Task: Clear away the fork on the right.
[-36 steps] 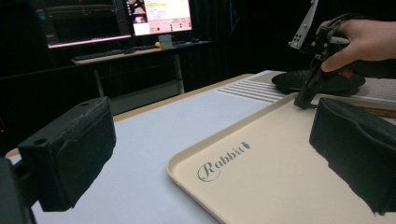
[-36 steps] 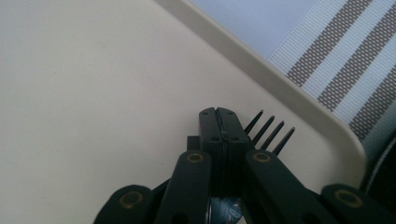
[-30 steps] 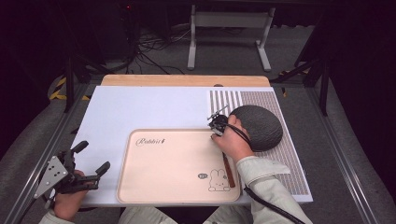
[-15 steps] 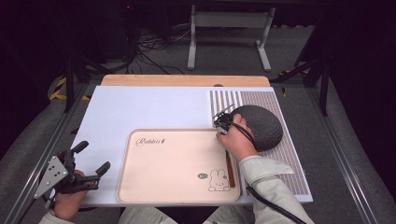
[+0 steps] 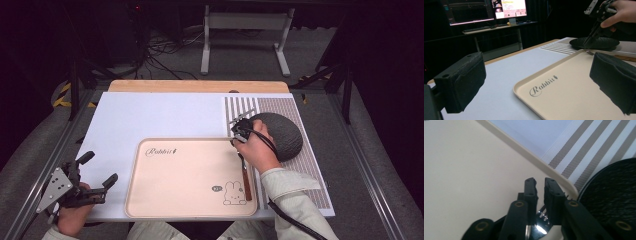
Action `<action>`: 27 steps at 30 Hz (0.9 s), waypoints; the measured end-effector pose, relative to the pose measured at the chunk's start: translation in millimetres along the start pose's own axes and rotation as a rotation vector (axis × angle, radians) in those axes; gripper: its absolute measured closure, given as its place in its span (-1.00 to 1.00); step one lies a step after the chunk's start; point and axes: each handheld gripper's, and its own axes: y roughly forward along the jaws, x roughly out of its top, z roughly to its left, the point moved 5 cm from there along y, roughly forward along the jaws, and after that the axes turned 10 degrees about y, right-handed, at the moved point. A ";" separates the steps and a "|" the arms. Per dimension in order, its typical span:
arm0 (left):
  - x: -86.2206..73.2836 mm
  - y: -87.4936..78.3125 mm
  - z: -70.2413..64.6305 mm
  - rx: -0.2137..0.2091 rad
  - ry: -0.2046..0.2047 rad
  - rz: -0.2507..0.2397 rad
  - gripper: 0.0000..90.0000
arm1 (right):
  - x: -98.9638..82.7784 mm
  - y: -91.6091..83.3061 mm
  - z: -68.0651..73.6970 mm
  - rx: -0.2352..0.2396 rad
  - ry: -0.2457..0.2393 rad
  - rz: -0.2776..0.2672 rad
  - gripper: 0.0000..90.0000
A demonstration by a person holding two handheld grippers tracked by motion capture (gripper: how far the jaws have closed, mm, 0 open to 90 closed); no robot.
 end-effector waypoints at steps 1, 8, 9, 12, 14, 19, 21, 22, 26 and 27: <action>0.2 -0.5 0.2 0.001 -0.001 0.001 -0.98 | 0.9 -8.4 0.7 0.003 -0.020 -0.037 0.54; 0.7 -0.9 -0.7 0.000 -0.002 -0.001 -0.98 | -3.9 -40.4 0.1 0.024 -0.070 -0.147 0.09; 0.9 -1.0 -0.5 0.001 -0.001 -0.002 -0.98 | -5.4 -45.8 -1.0 0.026 -0.075 -0.163 0.06; 0.7 0.1 -1.0 -0.002 -0.002 0.000 -0.98 | -9.7 -58.9 -4.5 0.042 -0.074 -0.218 -0.04; 0.5 0.9 -1.6 -0.005 -0.001 0.002 -0.98 | -13.6 -67.6 -7.7 0.044 -0.091 -0.253 -0.11; 0.4 1.2 -2.0 -0.004 -0.001 0.004 -0.98 | -22.2 -83.3 -14.3 0.052 -0.117 -0.329 -0.31; 0.4 1.2 -2.0 -0.005 0.001 0.006 -0.98 | -26.4 -89.4 -17.2 0.057 -0.128 -0.361 -0.43; 0.5 1.5 -2.1 -0.005 0.001 0.004 -0.98 | -28.4 -92.0 -18.4 0.068 -0.127 -0.375 -0.47; 0.7 1.6 -2.4 -0.008 0.001 0.004 -0.98 | -38.7 -102.8 -26.0 0.090 -0.108 -0.431 -0.63; 0.7 1.6 -2.3 -0.008 0.001 0.004 -0.98 | -41.4 -105.0 -28.1 0.093 -0.103 -0.445 -0.66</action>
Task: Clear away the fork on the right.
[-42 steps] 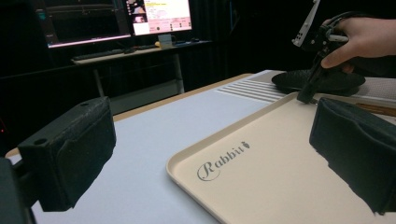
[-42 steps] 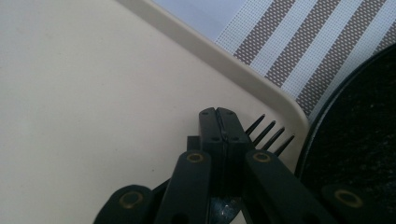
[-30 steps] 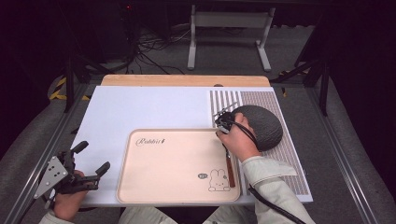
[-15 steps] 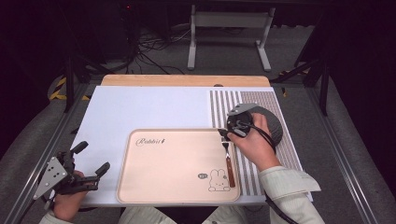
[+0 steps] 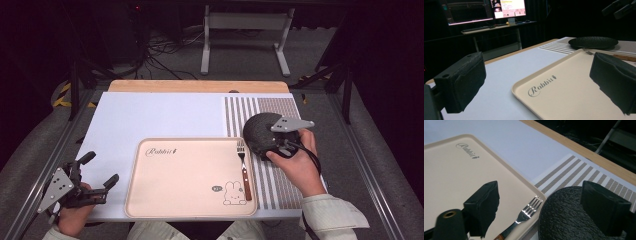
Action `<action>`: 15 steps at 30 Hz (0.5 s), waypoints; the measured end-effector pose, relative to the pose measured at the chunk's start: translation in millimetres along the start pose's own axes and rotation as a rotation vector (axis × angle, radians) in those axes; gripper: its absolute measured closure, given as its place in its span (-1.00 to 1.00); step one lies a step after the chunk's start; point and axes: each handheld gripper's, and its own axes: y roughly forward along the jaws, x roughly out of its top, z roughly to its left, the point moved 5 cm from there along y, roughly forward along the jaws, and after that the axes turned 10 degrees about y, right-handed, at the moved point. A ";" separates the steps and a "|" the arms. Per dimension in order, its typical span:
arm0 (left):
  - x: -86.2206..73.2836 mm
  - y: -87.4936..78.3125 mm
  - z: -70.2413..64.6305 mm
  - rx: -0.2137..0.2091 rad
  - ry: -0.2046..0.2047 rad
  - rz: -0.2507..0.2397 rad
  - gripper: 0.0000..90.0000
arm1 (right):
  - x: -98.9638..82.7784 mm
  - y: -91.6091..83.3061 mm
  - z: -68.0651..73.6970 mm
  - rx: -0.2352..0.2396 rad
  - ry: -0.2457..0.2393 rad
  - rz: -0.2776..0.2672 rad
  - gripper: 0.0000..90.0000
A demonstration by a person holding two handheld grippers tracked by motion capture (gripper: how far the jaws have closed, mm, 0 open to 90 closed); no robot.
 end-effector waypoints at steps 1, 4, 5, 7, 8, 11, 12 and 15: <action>-0.1 0.1 0.2 0.000 0.002 0.001 -0.98 | -1.8 -3.3 -1.6 0.002 0.003 -0.014 -0.68; -0.1 0.4 0.0 0.000 0.001 0.000 -0.98 | -7.5 -11.9 -6.4 0.001 0.011 -0.041 -0.73; -0.1 0.6 -0.3 -0.002 0.000 0.001 -0.98 | -9.0 -14.0 -7.6 0.004 0.014 -0.050 -0.75; -0.1 0.9 -0.4 -0.002 0.000 0.001 -0.98 | -14.6 -20.7 -12.1 0.010 0.016 -0.084 -0.79; 0.0 1.0 -0.4 -0.002 0.000 0.002 -0.98 | -16.2 -22.2 -13.0 0.012 0.018 -0.091 -0.80; 0.1 1.2 -0.5 -0.001 0.001 0.003 -0.98 | -20.9 -26.0 -15.6 0.015 0.020 -0.110 -0.83; 0.0 1.3 -0.4 -0.001 0.001 0.003 -0.98 | -26.4 -30.0 -19.1 0.018 0.022 -0.131 -0.86; 0.0 1.6 -0.3 0.000 0.003 0.004 -0.98 | -31.0 -33.7 -22.0 0.022 0.030 -0.157 -0.87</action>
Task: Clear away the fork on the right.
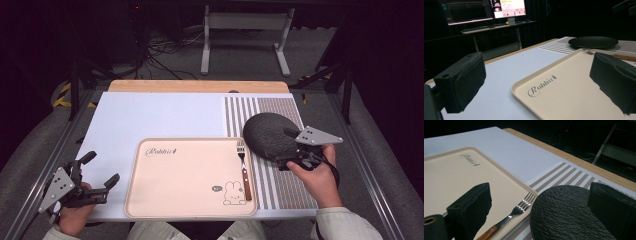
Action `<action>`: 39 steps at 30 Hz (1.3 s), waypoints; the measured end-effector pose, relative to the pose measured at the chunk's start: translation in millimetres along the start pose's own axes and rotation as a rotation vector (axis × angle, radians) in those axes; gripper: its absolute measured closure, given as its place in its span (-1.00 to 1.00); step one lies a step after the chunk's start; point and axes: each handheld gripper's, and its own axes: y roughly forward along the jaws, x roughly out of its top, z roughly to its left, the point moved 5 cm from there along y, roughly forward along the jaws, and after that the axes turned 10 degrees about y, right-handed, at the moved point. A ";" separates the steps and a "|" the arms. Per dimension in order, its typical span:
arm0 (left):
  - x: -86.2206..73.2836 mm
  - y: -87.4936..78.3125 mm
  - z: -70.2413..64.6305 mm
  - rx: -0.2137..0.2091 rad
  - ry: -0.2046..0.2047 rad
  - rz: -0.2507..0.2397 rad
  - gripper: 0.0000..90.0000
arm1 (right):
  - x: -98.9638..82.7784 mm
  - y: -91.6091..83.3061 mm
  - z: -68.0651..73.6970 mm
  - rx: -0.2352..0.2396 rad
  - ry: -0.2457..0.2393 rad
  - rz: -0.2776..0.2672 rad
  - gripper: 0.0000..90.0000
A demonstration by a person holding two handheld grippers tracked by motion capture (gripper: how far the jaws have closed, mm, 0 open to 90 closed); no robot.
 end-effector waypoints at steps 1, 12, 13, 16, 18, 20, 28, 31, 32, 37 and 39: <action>0.1 0.1 -0.1 0.000 0.000 0.000 -0.98 | -4.9 -4.8 -3.1 0.003 0.001 -0.027 -0.90; 0.2 0.7 -0.1 -0.001 -0.001 -0.002 -0.98 | -34.2 -19.4 -18.7 -0.001 0.004 -0.115 -0.92; 0.2 0.8 -0.1 -0.001 -0.001 -0.002 -0.98 | -36.6 -20.0 -19.7 -0.002 0.007 -0.120 -0.92; -0.1 0.9 -0.1 0.000 0.003 0.000 -0.98 | -46.9 -22.0 -24.2 -0.002 0.015 -0.139 -0.92; -0.2 0.9 0.1 0.001 0.003 0.001 -0.98 | -52.8 -22.5 -26.0 -0.001 0.018 -0.148 -0.92; -0.3 0.9 0.2 0.001 0.003 0.002 -0.98 | -58.4 -22.3 -27.7 -0.001 0.020 -0.154 -0.92; -0.1 0.8 0.1 0.000 0.002 -0.003 -0.98 | -74.9 -21.9 -34.2 -0.004 0.025 -0.175 -0.92; -0.1 0.7 0.2 0.000 0.003 -0.004 -0.98 | -80.7 -21.4 -34.8 -0.002 0.037 -0.171 -0.92; 0.0 0.7 0.2 0.000 0.003 -0.004 -0.98 | -82.9 -21.0 -35.0 -0.005 0.036 -0.167 -0.92; -0.1 1.0 0.1 -0.004 0.003 -0.005 -0.98 | -92.0 -17.8 -34.7 0.006 0.049 -0.156 -0.92; -0.1 1.1 0.0 -0.005 0.004 -0.006 -0.98 | -94.7 -17.2 -34.9 0.000 0.054 -0.152 -0.92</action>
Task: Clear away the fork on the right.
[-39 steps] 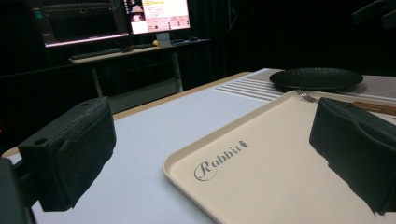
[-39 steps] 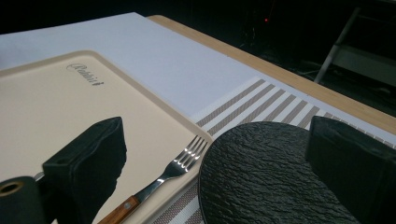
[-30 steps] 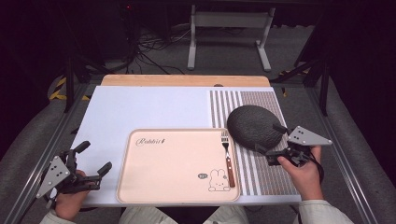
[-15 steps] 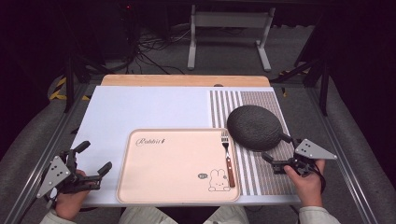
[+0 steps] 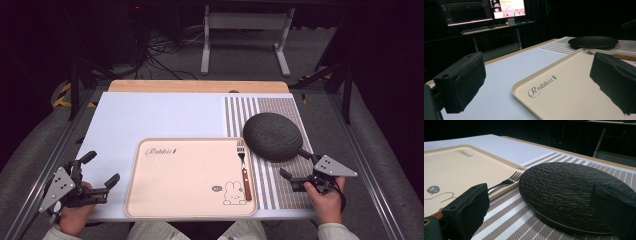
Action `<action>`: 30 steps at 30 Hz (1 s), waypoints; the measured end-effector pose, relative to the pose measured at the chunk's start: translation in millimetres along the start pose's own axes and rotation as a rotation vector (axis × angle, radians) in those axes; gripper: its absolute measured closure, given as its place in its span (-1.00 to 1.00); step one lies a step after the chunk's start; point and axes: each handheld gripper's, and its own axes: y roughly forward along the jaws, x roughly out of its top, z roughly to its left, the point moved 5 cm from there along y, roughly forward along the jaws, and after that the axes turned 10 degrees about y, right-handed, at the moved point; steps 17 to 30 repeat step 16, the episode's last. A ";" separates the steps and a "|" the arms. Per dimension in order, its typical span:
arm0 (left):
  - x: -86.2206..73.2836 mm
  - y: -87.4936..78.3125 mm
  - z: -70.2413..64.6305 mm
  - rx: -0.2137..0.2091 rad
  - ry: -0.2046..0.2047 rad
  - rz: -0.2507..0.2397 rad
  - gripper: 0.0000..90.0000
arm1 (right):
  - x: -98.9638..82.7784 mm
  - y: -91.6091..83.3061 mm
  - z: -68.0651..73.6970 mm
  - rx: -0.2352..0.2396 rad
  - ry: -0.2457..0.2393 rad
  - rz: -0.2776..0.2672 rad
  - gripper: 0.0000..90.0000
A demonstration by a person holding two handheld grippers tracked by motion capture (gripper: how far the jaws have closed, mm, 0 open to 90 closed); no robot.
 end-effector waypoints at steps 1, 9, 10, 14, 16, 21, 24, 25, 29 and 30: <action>0.0 0.0 0.1 0.001 0.001 0.000 -0.98 | -1.0 0.1 -0.1 0.002 0.003 -0.001 -0.93; -0.2 0.7 0.0 0.000 0.011 0.001 -0.98 | -4.4 -0.3 -1.1 0.000 0.022 0.005 -0.92; -0.2 0.8 0.1 0.000 0.011 0.001 -0.98 | -4.4 -0.1 -0.9 0.003 0.022 0.009 -0.92; -0.4 0.7 0.7 0.000 0.008 0.001 -0.98 | -4.7 0.0 -0.7 0.001 0.027 0.018 -0.93; -0.8 0.5 0.9 0.001 0.006 0.003 -0.98 | -3.8 -0.2 -1.1 -0.002 0.020 0.017 -0.93; -0.8 0.5 0.9 0.001 0.006 0.003 -0.98 | -3.8 -0.2 -1.1 -0.002 0.020 0.017 -0.93; -0.8 0.5 0.9 0.001 0.006 0.003 -0.98 | -3.8 -0.2 -1.1 -0.002 0.020 0.017 -0.93; -0.8 0.5 0.9 0.001 0.006 0.003 -0.98 | -3.8 -0.2 -1.1 -0.002 0.020 0.017 -0.93; -0.8 0.5 0.9 0.001 0.006 0.003 -0.98 | -3.8 -0.2 -1.1 -0.002 0.020 0.017 -0.93; -0.8 0.5 0.9 0.001 0.006 0.003 -0.98 | -3.8 -0.2 -1.1 -0.002 0.020 0.017 -0.93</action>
